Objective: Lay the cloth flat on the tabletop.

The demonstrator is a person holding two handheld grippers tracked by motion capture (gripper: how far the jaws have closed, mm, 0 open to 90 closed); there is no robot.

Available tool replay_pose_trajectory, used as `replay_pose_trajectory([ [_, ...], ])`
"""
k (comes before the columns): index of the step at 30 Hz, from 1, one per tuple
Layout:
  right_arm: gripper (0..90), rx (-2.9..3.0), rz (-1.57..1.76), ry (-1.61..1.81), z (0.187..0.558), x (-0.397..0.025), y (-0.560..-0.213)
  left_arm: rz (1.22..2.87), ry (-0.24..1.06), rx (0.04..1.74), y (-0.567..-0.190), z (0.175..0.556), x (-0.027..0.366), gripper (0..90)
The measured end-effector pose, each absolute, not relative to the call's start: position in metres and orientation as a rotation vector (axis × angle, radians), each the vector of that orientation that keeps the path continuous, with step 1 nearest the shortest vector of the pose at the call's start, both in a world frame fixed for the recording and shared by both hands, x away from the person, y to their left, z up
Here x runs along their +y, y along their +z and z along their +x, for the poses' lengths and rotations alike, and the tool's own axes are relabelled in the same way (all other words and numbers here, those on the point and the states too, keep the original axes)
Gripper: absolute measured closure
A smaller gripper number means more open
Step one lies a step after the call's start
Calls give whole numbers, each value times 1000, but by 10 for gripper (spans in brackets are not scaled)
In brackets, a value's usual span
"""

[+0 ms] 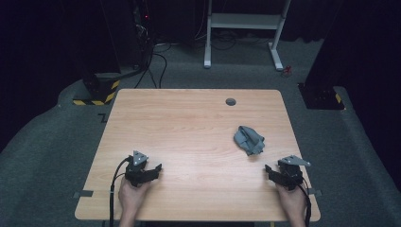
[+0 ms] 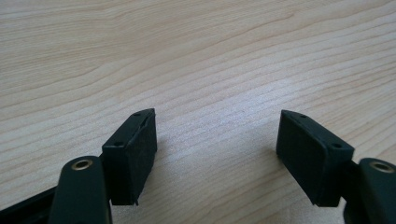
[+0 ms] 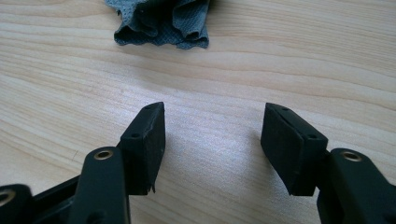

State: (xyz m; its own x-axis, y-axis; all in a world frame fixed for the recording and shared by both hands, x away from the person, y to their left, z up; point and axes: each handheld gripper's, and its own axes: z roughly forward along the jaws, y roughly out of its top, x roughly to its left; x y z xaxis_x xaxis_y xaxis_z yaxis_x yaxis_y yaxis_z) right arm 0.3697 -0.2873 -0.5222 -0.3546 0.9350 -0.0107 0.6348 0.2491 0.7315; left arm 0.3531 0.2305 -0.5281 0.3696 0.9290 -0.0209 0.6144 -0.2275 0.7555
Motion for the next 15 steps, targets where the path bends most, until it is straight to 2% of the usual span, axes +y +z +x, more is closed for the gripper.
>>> replay_pose_trajectory([
  [15, 409, 2079, 1427, 893, 370, -287, -522, 1960, 597, 1325, -528, 353, 229, 293],
])
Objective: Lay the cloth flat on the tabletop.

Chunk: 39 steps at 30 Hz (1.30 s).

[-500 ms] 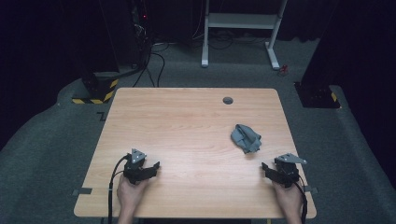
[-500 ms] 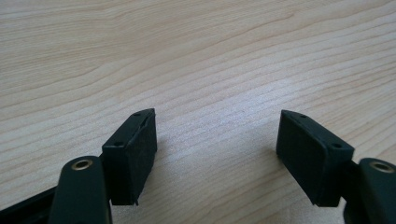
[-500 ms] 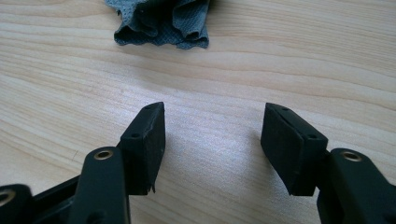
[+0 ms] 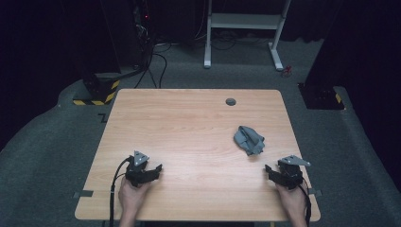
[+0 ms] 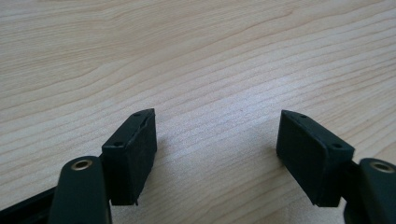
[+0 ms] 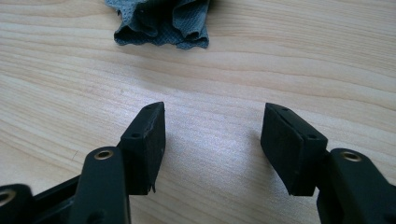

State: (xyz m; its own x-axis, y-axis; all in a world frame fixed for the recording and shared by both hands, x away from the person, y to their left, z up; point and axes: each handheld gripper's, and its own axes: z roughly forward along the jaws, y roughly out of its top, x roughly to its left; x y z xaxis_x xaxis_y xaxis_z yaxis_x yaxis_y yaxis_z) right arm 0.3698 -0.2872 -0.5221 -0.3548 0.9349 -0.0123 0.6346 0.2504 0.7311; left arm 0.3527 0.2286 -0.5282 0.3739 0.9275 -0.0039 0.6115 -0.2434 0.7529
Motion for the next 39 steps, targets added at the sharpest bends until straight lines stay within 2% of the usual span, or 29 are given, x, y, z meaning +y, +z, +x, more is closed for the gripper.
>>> replay_pose_trajectory([
  [8, 478, 2072, 1402, 906, 369, -286, -521, 1963, 597, 1321, -528, 353, 229, 292],
  [18, 495, 2117, 1336, 1012, 374, -263, -505, 1965, 596, 1318, -528, 353, 229, 291],
  [29, 488, 2147, 1233, 1036, 397, -234, -485, 1967, 596, 1318, -528, 353, 228, 291],
  [39, 471, 2149, 1247, 1022, 416, -222, -486, 1966, 596, 1318, -528, 353, 228, 291],
])
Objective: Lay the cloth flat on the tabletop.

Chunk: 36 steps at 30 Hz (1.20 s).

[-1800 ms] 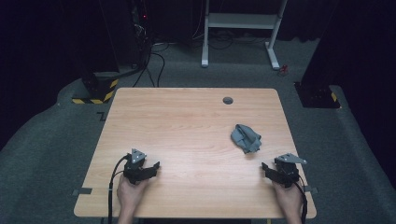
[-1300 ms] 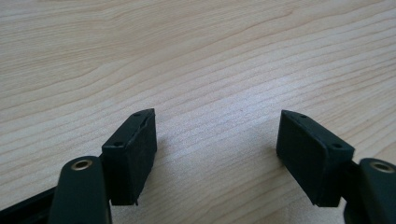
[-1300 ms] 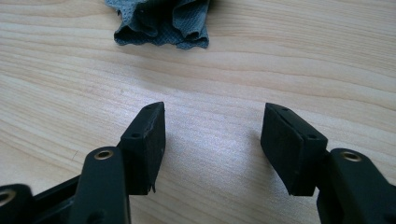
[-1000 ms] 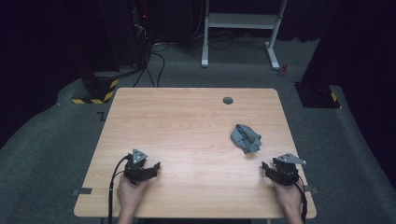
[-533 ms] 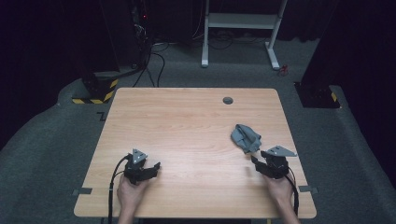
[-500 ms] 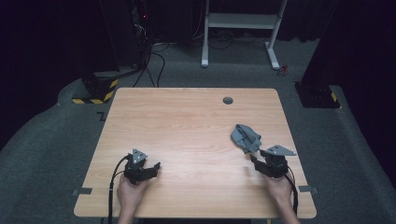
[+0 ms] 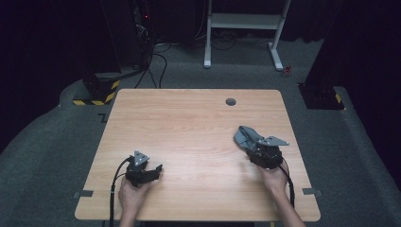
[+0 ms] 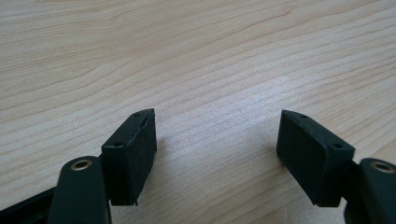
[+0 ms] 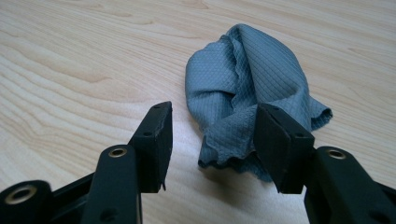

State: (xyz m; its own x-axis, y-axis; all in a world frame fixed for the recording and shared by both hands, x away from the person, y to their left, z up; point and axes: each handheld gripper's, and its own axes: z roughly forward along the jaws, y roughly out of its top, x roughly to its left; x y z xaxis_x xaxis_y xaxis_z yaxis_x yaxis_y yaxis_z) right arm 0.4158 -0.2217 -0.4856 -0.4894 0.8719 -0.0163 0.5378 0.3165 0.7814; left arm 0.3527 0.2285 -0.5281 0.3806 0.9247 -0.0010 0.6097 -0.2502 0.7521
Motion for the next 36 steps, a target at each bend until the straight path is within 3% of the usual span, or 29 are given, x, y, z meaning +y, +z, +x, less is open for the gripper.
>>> replay_pose_trajectory([
  [14, 413, 2144, 1317, 911, 449, -211, -500, 1966, 596, 1317, -528, 353, 228, 291],
  [22, 426, 2153, 1356, 850, 460, -209, -512, 1967, 596, 1317, -528, 353, 229, 291],
  [36, 762, 2191, 1325, 814, 462, -209, -513, 1967, 596, 1317, -528, 353, 228, 291],
])
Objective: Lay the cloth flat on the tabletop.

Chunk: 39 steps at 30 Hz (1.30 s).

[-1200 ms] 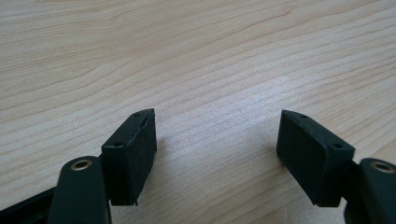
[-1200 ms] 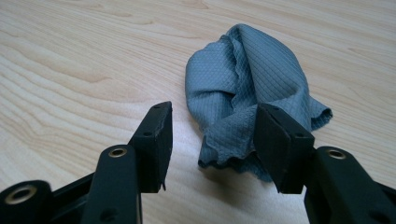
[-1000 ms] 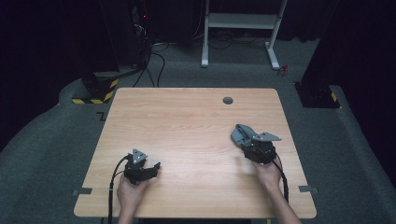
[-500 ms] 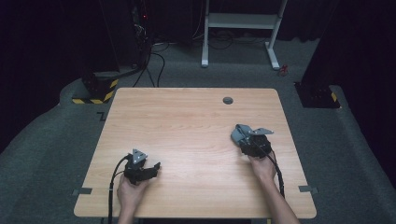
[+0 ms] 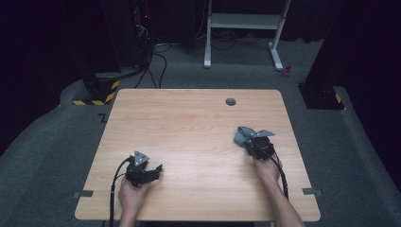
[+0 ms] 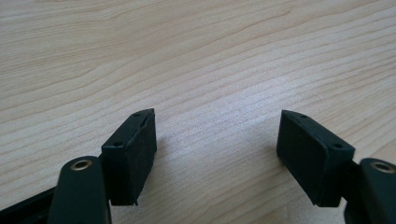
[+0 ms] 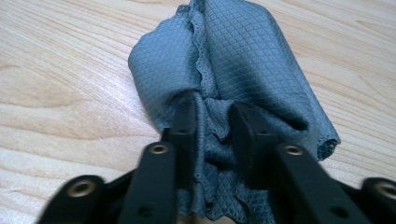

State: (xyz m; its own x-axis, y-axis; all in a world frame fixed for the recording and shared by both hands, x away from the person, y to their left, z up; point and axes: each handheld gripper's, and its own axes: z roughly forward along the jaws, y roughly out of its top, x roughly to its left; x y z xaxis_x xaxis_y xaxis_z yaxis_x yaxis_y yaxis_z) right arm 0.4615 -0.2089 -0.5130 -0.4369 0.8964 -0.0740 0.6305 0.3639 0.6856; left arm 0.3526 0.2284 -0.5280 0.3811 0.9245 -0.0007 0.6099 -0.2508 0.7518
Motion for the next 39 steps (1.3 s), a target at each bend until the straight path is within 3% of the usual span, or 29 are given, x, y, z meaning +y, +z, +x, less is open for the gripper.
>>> replay_pose_trajectory([
  [6, 852, 2205, 1347, 818, 464, -211, -511, 1967, 596, 1317, -528, 353, 228, 291],
  [39, 862, 2296, 1185, 982, 431, -190, -497, 1968, 593, 1317, -528, 352, 228, 292],
])
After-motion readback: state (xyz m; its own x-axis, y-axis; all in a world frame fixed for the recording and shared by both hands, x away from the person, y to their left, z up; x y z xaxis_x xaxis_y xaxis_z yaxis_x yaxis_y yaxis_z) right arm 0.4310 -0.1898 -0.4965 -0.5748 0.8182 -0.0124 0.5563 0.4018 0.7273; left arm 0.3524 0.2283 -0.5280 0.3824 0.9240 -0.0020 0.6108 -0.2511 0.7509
